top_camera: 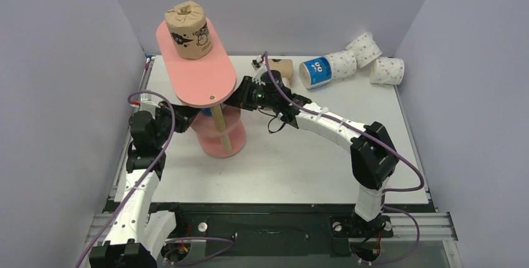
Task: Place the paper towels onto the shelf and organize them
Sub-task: Adjust the paper towel on the shelf.
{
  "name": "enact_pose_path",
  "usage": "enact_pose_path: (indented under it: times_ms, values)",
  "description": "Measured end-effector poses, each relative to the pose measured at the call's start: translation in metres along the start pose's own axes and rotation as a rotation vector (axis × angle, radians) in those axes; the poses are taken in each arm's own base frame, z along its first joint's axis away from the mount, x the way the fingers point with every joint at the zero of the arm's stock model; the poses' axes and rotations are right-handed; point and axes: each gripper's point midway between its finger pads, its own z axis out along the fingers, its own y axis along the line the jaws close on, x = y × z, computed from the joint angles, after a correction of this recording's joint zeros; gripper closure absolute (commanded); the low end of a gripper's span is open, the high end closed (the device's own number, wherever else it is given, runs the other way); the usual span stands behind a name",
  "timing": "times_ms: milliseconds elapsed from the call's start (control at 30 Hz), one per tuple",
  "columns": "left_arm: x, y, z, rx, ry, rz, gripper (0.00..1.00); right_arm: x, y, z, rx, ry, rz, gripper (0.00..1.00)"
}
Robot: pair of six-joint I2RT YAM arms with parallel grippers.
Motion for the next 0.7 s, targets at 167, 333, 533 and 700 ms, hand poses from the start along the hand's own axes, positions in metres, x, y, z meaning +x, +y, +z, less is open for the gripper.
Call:
enact_pose_path:
  times_ms: [167,333,533,700]
  values:
    - [-0.003,0.006,0.003,-0.020,-0.013,0.005,1.00,-0.004,0.002,0.011,-0.008,0.002,-0.001,0.88]
    - [-0.004,0.016,0.009,-0.051,-0.012,0.001,1.00,-0.012,0.008,0.020,-0.026,-0.005,-0.005,0.88]
    - [-0.003,0.029,0.016,-0.089,0.001,-0.017,1.00,-0.013,0.007,0.027,-0.027,-0.004,0.008,0.87]
    - [-0.003,0.036,0.022,-0.108,0.006,-0.026,1.00,-0.018,0.013,0.028,-0.041,-0.009,0.012,0.87]
